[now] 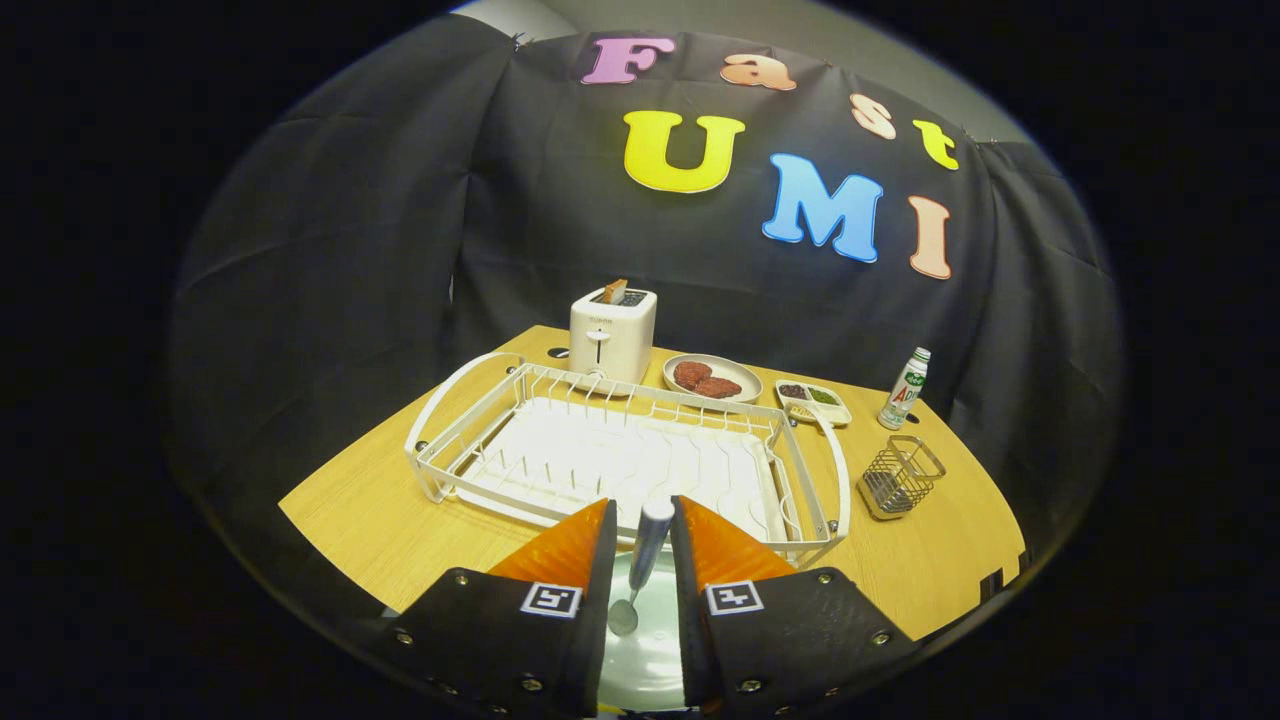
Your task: Take the plate from the dish rack, then take the spoon from the basket and place it into the plate.
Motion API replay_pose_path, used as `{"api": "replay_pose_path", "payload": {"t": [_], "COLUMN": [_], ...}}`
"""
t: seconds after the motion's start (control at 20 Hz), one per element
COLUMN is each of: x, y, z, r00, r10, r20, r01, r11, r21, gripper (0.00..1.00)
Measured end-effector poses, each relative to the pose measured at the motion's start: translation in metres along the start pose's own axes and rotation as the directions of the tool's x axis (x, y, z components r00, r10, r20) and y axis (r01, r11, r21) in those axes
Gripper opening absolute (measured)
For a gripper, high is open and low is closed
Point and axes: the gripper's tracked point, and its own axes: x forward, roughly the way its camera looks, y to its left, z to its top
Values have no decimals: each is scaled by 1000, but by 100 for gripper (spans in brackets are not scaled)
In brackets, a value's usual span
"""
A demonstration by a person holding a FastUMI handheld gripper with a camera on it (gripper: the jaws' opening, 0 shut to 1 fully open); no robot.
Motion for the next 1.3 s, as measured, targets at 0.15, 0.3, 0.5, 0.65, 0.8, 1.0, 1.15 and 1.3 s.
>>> {"api": "replay_pose_path", "payload": {"t": [0.15, 0.3, 0.5, 0.65, 0.8, 1.0, 1.15, 1.3], "x": [-3, -2, 5, 9, 9, -5, -20, -41], "y": [-7, -11, -13, -18, -24, -47, -77, -122], "z": [2, 3, -7, -13, -6, 43, 97, 160], "r00": [1000, 1000, 1000, 999, 999, 999, 989, 963], "r10": [-4, -2, 14, 15, 8, -17, -50, -119], "r20": [0, -2, -23, -41, -33, 50, 136, 241], "r01": [4, 2, -14, -15, -8, 18, 54, 121], "r11": [1000, 1000, 1000, 1000, 1000, 1000, 998, 993], "r21": [-3, 5, 5, 2, 5, -22, -26, 6], "gripper": [31, 31, 31, 31, 31, 31, 31, 31]}}
